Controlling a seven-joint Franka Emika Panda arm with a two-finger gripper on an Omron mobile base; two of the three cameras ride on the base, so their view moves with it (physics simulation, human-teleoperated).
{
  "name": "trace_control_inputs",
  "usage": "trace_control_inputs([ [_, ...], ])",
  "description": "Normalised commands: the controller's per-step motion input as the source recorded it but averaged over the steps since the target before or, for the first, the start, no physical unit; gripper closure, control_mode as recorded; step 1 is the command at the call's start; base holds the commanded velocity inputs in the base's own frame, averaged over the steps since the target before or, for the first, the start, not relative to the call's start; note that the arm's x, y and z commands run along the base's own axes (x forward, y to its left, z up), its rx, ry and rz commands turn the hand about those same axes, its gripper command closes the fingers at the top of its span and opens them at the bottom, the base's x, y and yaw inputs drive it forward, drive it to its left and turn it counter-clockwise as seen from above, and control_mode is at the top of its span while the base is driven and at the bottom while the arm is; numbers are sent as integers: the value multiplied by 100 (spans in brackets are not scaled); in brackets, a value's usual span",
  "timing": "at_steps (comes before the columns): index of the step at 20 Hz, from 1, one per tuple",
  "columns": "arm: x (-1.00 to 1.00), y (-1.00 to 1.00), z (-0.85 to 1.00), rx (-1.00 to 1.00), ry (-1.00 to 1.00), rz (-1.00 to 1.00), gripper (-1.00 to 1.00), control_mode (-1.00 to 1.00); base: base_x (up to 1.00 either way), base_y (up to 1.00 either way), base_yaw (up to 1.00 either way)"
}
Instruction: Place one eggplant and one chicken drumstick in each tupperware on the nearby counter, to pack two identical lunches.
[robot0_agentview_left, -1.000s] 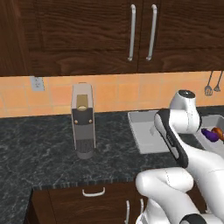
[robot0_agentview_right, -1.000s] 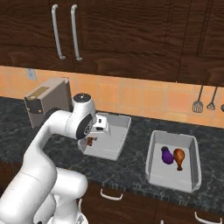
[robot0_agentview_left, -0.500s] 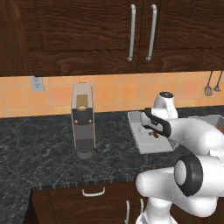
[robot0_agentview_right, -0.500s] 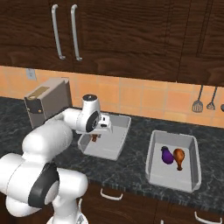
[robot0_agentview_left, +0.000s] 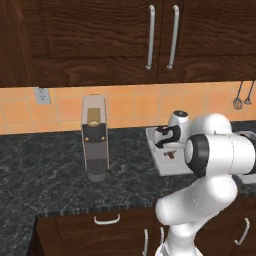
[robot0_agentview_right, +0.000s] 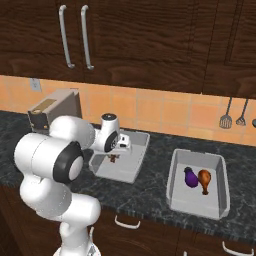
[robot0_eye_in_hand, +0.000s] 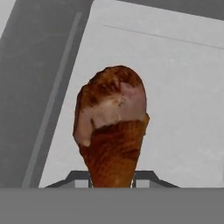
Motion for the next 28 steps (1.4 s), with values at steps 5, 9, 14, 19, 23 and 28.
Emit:
trace_control_inputs([
  [5, 27, -2, -25, 0, -2, 0, -100, -100, 0, 0, 0],
  [9, -26, -6, 30, 0, -21, 0, -100, -100, 0, 0, 0],
  [14, -63, 0, 79, 0, -25, -2, -100, -100, 0, 0, 0],
  [19, -79, 11, 54, 0, -22, -2, -100, -100, 0, 0, 0],
  [23, -100, 37, 46, -1, -26, 0, -100, -100, 0, 0, 0],
  [28, -100, 15, 48, 0, -27, -7, -100, -100, 0, 0, 0],
])
